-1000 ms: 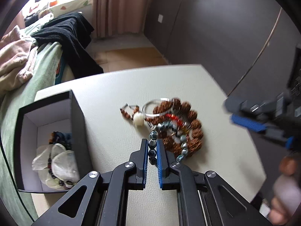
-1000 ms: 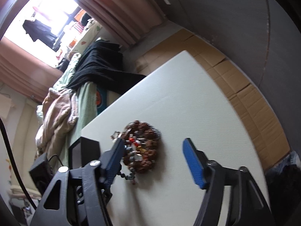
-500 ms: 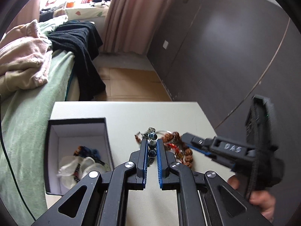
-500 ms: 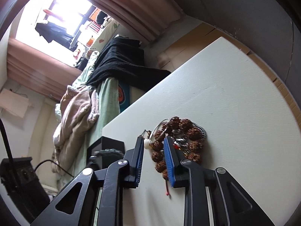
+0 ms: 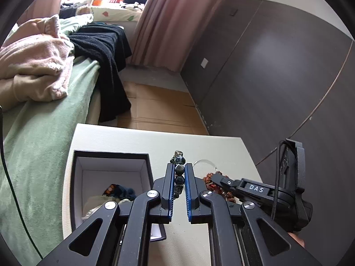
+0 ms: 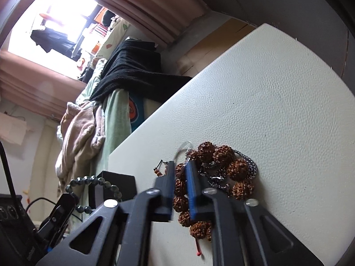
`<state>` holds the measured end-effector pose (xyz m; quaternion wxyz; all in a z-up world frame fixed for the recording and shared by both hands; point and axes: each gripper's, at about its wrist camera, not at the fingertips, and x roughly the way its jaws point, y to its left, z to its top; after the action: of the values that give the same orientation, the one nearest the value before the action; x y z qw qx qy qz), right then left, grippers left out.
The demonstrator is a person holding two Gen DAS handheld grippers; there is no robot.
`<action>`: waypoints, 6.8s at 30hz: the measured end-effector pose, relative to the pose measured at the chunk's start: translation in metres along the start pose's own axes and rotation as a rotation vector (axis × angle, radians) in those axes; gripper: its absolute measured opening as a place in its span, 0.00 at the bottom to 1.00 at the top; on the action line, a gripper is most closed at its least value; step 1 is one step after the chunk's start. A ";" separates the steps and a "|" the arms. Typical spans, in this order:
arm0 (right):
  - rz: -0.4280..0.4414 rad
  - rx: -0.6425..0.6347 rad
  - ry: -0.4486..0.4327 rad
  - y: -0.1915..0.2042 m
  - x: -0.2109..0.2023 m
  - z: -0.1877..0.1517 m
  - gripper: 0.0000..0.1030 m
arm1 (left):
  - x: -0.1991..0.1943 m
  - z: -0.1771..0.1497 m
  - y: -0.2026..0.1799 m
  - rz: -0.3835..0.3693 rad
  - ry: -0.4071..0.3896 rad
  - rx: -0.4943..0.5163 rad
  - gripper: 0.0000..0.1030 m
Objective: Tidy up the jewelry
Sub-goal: 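Drop the blue-grey bracelet into the black box with the left tool while the right drops the earring in, then close the left tool on the brown seed-bead bracelet, then lift the brown bracelet with the left tool while the right tool grasps the red-cord bracelet, then drop the brown bracelet into the black box with the left tool while the right drops the red-cord bracelet in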
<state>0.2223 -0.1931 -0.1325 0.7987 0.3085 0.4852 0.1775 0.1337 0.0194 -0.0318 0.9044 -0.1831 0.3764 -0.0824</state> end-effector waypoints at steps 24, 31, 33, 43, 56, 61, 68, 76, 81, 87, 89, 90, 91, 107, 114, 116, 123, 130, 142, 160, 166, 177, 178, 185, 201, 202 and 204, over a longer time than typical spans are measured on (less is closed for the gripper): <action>0.255 -0.209 -0.060 0.084 -0.045 -0.047 0.04 | -0.048 -0.006 0.043 0.127 -0.064 -0.117 0.74; 0.329 -0.275 -0.047 0.106 -0.048 -0.064 0.04 | -0.064 -0.003 0.064 0.147 -0.092 -0.184 0.74; 0.363 -0.291 -0.032 0.115 -0.046 -0.068 0.04 | -0.068 -0.003 0.070 0.141 -0.099 -0.211 0.74; 0.196 -0.309 0.056 0.115 -0.018 -0.071 0.54 | -0.074 -0.002 0.071 0.125 -0.110 -0.232 0.74; 0.050 -0.286 -0.043 0.079 -0.078 -0.064 0.67 | -0.067 -0.014 0.037 0.101 -0.076 -0.139 0.74; 0.026 -0.246 -0.079 0.058 -0.102 -0.061 0.73 | -0.058 -0.019 0.016 0.082 -0.062 -0.101 0.74; -0.009 -0.167 -0.107 0.030 -0.124 -0.054 0.73 | -0.038 -0.028 -0.017 0.047 -0.024 -0.031 0.74; -0.081 -0.076 -0.104 -0.004 -0.135 -0.037 0.73 | 0.001 -0.042 -0.054 0.026 0.053 0.063 0.74; -0.105 -0.029 -0.105 -0.018 -0.132 -0.028 0.73 | 0.027 -0.047 -0.064 0.029 0.095 0.083 0.74; -0.133 0.002 -0.113 -0.028 -0.131 -0.018 0.73 | 0.057 -0.049 -0.067 0.047 0.149 0.081 0.67; -0.133 0.014 -0.115 -0.031 -0.131 -0.014 0.73 | 0.066 -0.051 -0.067 0.056 0.170 0.078 0.58; -0.136 0.016 -0.116 -0.032 -0.130 -0.013 0.73 | 0.071 -0.052 -0.067 0.061 0.182 0.078 0.57; -0.143 0.015 -0.117 -0.032 -0.129 -0.012 0.73 | 0.076 -0.053 -0.067 0.067 0.192 0.080 0.54; -0.184 0.003 -0.091 -0.028 -0.113 -0.006 0.73 | 0.098 -0.067 -0.065 0.125 0.221 0.119 0.20; -0.206 -0.040 -0.088 -0.019 -0.112 -0.014 0.73 | 0.061 -0.055 -0.063 0.037 0.148 0.080 0.20; -0.202 -0.054 -0.088 -0.016 -0.112 -0.016 0.73 | 0.055 -0.053 -0.064 -0.011 0.149 0.063 0.20; -0.207 -0.074 -0.102 -0.011 -0.112 -0.021 0.73 | 0.024 -0.047 -0.068 -0.096 0.107 0.064 0.20; -0.215 -0.120 -0.089 -0.002 -0.102 -0.027 0.70 | -0.010 -0.029 -0.050 -0.097 0.023 0.030 0.20; -0.193 -0.211 0.006 0.012 -0.043 -0.028 0.37 | -0.021 -0.013 -0.015 -0.092 -0.009 -0.046 0.20; -0.221 -0.234 0.096 0.010 -0.017 -0.029 0.04 | -0.024 -0.011 -0.003 -0.065 -0.003 -0.064 0.20; -0.150 -0.204 0.061 0.010 -0.041 -0.031 0.03 | -0.038 -0.012 0.001 -0.059 -0.039 -0.082 0.20; -0.205 -0.199 0.106 0.008 -0.032 -0.035 0.22 | -0.043 -0.010 0.009 -0.057 -0.043 -0.094 0.20; -0.203 -0.198 0.115 0.008 -0.030 -0.035 0.22 | -0.043 -0.010 0.010 -0.057 -0.042 -0.096 0.20; -0.220 -0.193 0.110 0.008 -0.018 -0.033 0.22 | -0.037 -0.007 0.013 -0.055 -0.035 -0.104 0.20; -0.239 -0.258 0.145 0.012 -0.014 -0.038 0.08 | -0.041 -0.009 0.014 -0.043 -0.041 -0.109 0.20; -0.231 -0.256 0.144 0.012 -0.017 -0.039 0.08 | -0.043 -0.010 0.015 -0.043 -0.046 -0.112 0.20; -0.204 -0.254 0.136 0.015 -0.022 -0.041 0.08 | -0.048 -0.010 0.017 -0.038 -0.061 -0.118 0.20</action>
<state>0.1760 -0.1815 -0.1213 0.8105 0.1417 0.5405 0.1757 0.0931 0.0466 -0.0136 0.9013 -0.2456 0.3496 -0.0715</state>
